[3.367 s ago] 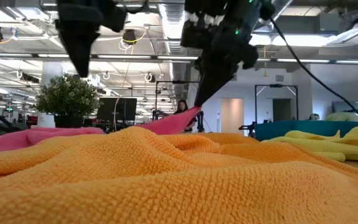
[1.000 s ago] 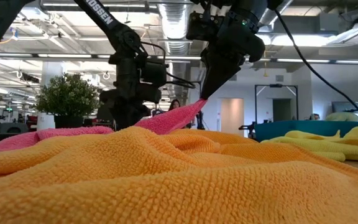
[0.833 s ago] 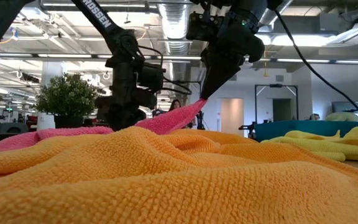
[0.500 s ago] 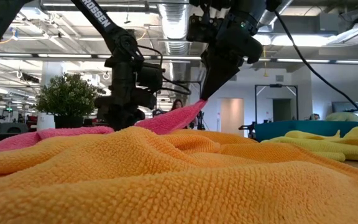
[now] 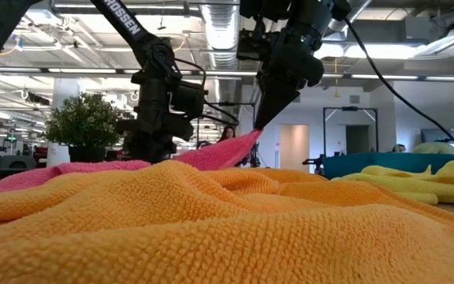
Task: Fold microfiber towels
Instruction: Fold the pink microfiber towel
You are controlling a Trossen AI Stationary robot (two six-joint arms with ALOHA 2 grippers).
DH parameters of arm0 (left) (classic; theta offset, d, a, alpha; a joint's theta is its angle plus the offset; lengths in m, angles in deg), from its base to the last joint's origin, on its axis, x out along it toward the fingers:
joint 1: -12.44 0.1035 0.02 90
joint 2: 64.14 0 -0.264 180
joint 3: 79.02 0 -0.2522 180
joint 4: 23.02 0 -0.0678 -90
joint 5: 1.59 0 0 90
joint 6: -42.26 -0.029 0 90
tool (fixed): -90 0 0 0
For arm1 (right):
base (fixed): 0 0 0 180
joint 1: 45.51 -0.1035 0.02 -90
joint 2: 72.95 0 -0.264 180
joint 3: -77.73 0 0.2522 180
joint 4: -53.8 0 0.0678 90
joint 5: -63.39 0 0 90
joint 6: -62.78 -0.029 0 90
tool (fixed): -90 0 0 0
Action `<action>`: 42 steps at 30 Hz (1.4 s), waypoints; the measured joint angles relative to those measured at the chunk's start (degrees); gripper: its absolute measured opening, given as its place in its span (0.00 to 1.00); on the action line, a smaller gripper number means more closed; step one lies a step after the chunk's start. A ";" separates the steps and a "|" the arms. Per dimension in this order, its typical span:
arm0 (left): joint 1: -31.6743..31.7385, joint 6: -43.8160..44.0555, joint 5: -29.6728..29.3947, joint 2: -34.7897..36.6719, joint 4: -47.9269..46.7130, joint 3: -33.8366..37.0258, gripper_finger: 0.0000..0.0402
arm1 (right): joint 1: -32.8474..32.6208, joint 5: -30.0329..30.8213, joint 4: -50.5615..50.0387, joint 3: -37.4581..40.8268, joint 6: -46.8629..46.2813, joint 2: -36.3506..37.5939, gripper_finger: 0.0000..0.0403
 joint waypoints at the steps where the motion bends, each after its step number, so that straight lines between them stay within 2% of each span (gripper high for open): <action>1: 0.00 0.15 -0.11 0.00 -0.02 0.00 0.25 | 0.00 -0.01 0.01 0.00 0.00 0.00 0.01; 7: 0.00 0.29 -0.33 -0.02 -0.58 0.06 0.02 | -0.02 -0.02 0.01 0.00 -0.02 0.00 0.01; 13: -0.09 1.01 0.52 0.96 -3.74 0.52 0.01 | -0.03 1.09 -2.43 0.00 -0.43 0.21 0.02; 19: 0.07 3.90 0.21 6.71 -3.90 0.33 0.00 | 0.00 10.15 -7.71 0.00 -4.90 3.59 0.01; 23: -0.15 6.46 -0.64 12.30 -3.61 0.24 0.00 | 0.19 12.58 -8.92 0.00 -6.81 6.30 0.01; 33: -4.09 14.81 -14.01 27.84 -3.35 0.15 0.00 | 3.81 21.06 -9.02 0.00 -6.79 8.04 0.01; 38: -6.10 20.42 -26.06 32.92 -2.90 0.15 0.00 | 7.26 26.82 -6.34 0.00 -5.70 8.17 0.01; 42: -7.18 21.57 -34.41 35.46 -0.24 0.13 0.00 | 9.72 31.08 -3.86 -0.09 -3.66 9.55 0.01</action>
